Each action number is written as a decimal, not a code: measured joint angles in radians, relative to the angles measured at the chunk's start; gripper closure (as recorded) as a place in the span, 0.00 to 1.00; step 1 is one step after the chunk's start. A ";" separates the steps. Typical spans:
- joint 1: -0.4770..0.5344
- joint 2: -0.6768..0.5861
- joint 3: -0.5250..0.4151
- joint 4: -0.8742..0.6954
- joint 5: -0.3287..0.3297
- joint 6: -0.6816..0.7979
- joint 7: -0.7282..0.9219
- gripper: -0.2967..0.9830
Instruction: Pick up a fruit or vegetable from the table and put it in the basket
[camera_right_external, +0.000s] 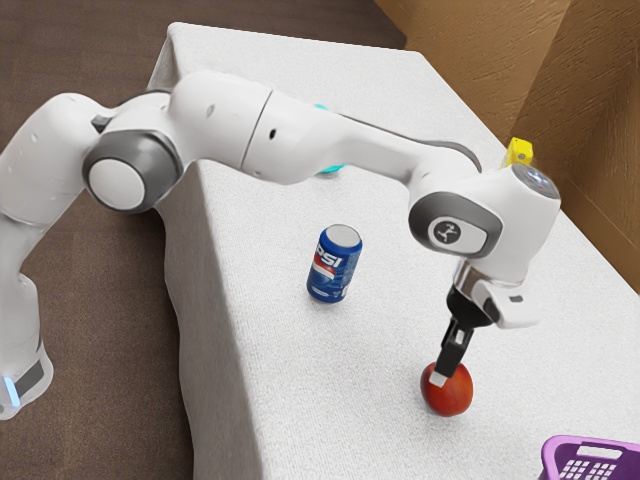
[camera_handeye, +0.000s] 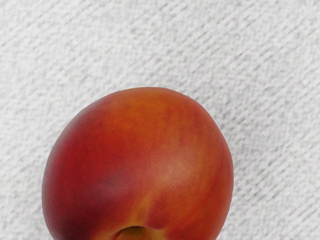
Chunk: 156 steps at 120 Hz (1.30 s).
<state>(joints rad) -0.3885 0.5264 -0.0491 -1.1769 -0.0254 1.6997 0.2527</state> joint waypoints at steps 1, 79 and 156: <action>0.000 0.001 0.000 0.000 0.000 0.000 0.000 0.23; 0.014 0.053 -0.001 0.006 -0.025 0.072 0.007 0.23; 0.021 0.083 -0.003 0.007 -0.019 0.106 0.002 0.40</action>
<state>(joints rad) -0.3670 0.6092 -0.0517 -1.1695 -0.0445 1.8060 0.2549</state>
